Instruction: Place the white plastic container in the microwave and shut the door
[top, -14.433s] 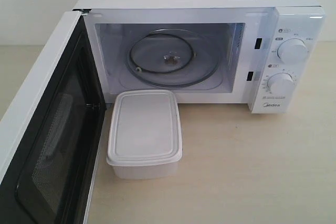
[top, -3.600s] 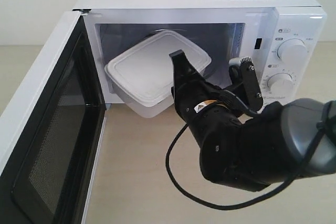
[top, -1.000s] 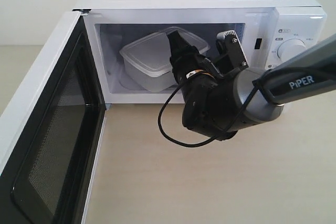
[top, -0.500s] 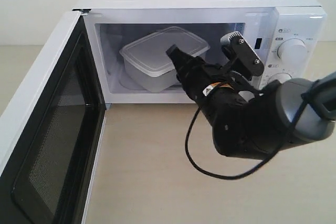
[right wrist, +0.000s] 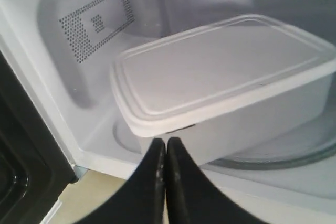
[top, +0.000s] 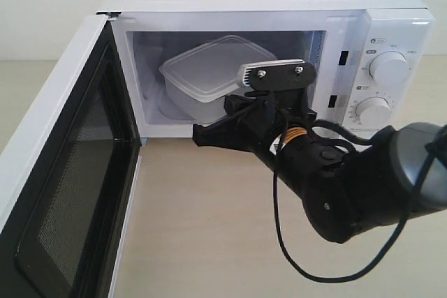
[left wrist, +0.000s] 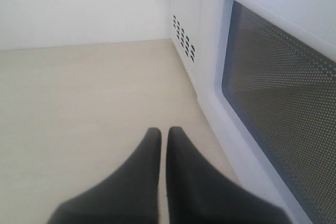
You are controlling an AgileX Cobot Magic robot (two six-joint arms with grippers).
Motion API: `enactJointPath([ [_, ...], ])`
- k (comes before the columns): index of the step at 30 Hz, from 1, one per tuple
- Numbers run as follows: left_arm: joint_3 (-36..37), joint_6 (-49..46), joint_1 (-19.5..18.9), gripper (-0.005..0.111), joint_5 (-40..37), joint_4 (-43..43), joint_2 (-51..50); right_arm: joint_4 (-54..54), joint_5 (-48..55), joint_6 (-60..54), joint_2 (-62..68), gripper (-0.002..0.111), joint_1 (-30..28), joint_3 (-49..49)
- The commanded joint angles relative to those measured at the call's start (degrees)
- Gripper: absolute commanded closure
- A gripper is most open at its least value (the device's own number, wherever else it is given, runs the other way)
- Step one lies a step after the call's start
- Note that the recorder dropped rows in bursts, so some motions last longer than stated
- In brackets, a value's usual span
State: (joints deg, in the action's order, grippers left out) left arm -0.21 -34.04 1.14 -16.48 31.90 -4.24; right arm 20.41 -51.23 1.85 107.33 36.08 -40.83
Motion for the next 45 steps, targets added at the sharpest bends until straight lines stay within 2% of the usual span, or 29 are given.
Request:
enactJointPath([
  [1,0.2,-0.3,-0.2,0.103,-0.1,0.1,-0.1,-2.8,-1.0,-0.7,3.4,0.108,-0.1,-3.3],
  [13,0.2,-0.3,-0.2,0.103,-0.1,0.1,-0.1,-3.4,-1.8,-0.9,10.3,0.108,-0.1,-7.2],
  [18,0.2,-0.3,-0.2,0.103,-0.1,0.1,-0.1,-2.2,0.8,-2.7,12.2,0.108,-0.2,-12.9],
  [23,0.2,-0.3,-0.2,0.103,-0.1,0.1,-0.1,0.0,8.5,-5.5,13.5,0.108,-1.8,-20.0],
  [29,0.2,-0.3,-0.2,0.103,-0.1,0.1,-0.1,0.2,9.5,-8.0,14.6,0.108,-2.4,-23.7],
  [33,0.2,-0.3,-0.2,0.103,-0.1,0.1,-0.1,0.8,9.6,-8.7,14.6,0.108,-2.4,-23.9],
  [39,0.2,-0.3,-0.2,0.103,-0.1,0.1,-0.1,0.8,15.0,-8.9,14.0,0.108,-1.8,-23.7],
  [45,0.2,-0.3,-0.2,0.103,-0.1,0.1,-0.1,3.2,13.8,-10.0,8.8,0.108,-0.8,-17.8],
])
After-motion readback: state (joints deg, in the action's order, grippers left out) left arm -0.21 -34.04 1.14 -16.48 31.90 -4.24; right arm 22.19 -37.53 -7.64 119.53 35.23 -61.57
